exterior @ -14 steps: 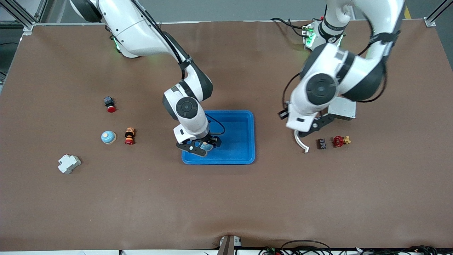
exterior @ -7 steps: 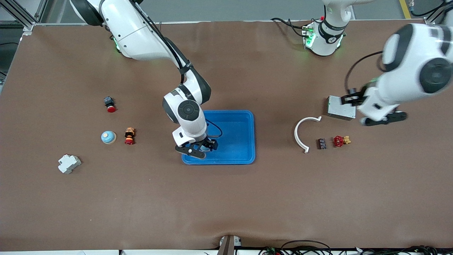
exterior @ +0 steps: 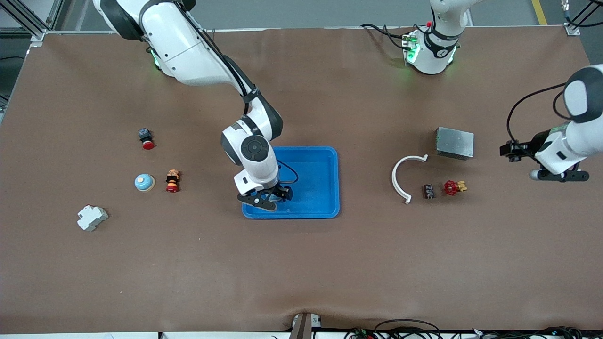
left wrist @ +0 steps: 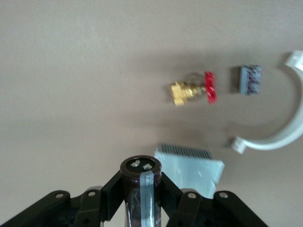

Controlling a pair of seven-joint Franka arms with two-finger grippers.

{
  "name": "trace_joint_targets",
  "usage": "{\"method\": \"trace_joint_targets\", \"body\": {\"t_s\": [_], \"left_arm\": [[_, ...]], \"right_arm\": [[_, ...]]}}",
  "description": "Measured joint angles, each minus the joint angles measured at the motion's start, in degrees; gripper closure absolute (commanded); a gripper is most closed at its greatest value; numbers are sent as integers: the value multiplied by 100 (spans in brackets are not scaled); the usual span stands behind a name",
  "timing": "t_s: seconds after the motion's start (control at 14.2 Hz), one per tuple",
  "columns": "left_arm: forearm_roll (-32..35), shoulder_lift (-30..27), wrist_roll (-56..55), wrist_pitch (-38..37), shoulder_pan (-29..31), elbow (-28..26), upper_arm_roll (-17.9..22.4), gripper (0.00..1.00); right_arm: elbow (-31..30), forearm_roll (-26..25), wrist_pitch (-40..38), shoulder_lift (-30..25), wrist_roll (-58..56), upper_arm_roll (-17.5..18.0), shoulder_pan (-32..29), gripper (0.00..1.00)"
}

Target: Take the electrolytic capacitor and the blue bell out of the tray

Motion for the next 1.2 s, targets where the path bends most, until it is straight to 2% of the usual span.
{"method": "trace_joint_targets", "body": {"t_s": [0.07, 0.14, 0.21, 0.28, 0.56, 0.85, 1.2], "left_arm": [[94, 194, 0, 444, 1, -107, -1, 100], [193, 392, 0, 845, 11, -191, -1, 100], [298, 597, 0, 1181, 27, -238, 0, 100], [408, 783, -5, 1428, 40, -248, 2, 100], [910, 1289, -349, 2014, 58, -245, 1, 100], [1861, 1624, -1427, 2201, -111, -198, -40, 100], [2072, 1977, -1704, 2343, -136, -75, -35, 100]], "right_arm": [[1, 0, 0, 0, 3, 0, 4, 12], [2, -1, -2, 0, 4, 1, 7, 35], [2, -2, -7, 0, 4, 2, 10, 73], [3, -3, -13, 0, 4, 4, 11, 100], [81, -3, -206, -22, 7, -2, 0, 100], [714, 22, -1463, -73, -143, -8, -172, 100], [889, 384, -2198, -388, -1943, -17, -1014, 100]]}}
